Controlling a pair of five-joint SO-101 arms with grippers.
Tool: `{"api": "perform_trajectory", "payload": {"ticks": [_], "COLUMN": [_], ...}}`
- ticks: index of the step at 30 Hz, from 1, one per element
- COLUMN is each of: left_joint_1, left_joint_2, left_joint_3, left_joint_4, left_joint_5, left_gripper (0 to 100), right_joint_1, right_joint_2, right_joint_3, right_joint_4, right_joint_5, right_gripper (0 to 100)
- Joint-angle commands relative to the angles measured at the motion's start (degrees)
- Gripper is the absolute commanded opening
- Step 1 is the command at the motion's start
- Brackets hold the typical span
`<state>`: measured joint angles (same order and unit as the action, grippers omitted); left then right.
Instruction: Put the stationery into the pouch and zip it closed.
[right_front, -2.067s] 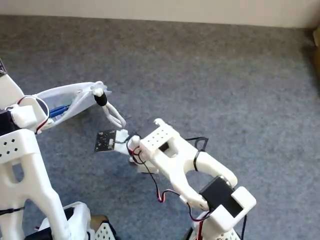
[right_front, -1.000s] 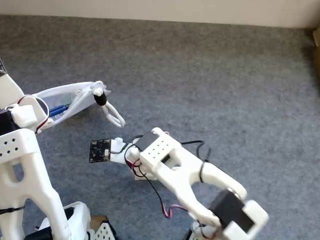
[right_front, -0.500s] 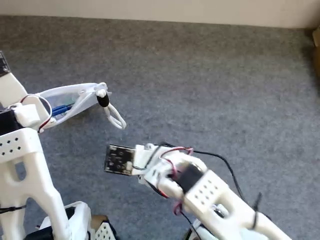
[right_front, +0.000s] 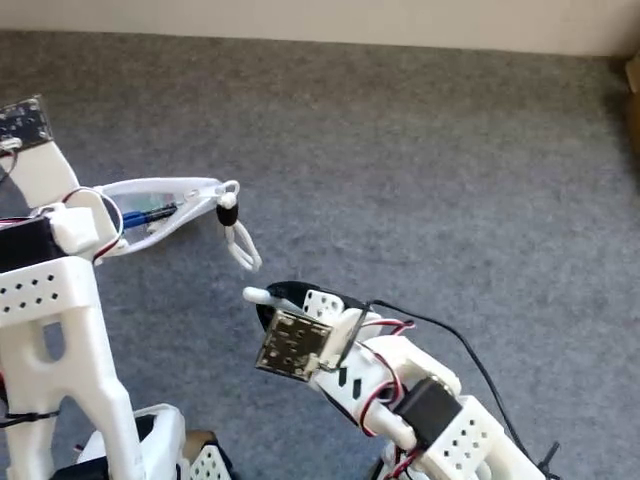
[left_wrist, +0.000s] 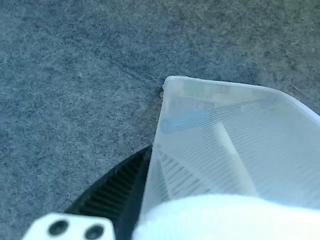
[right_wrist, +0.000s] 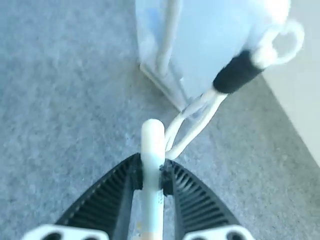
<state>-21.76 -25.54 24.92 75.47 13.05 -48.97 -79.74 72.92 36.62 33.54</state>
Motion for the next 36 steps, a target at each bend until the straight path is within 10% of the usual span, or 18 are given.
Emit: {"api": "perform_trajectory", "payload": {"ticks": [1, 18, 36], "left_joint_1": [2.4, 2.4, 2.3], "left_joint_2": [1.2, 1.2, 1.2], "left_joint_3": [1.5, 1.7, 1.7], "left_joint_4": [-0.4, -0.5, -0.6], "left_joint_5": [-0.7, -0.8, -0.8], "left_gripper": [1, 1, 1], "right_joint_1": [-0.1, -0.5, -0.7], "right_joint_2": [-5.1, -14.4, 15.8], "right_joint_3": [-0.2, -0.7, -25.1], "right_joint_4": [-2.8, -21.9, -36.7], "right_joint_5": [-3.6, -6.9, -8.1], "right_gripper": [0.5, 0.5, 0.5]}}
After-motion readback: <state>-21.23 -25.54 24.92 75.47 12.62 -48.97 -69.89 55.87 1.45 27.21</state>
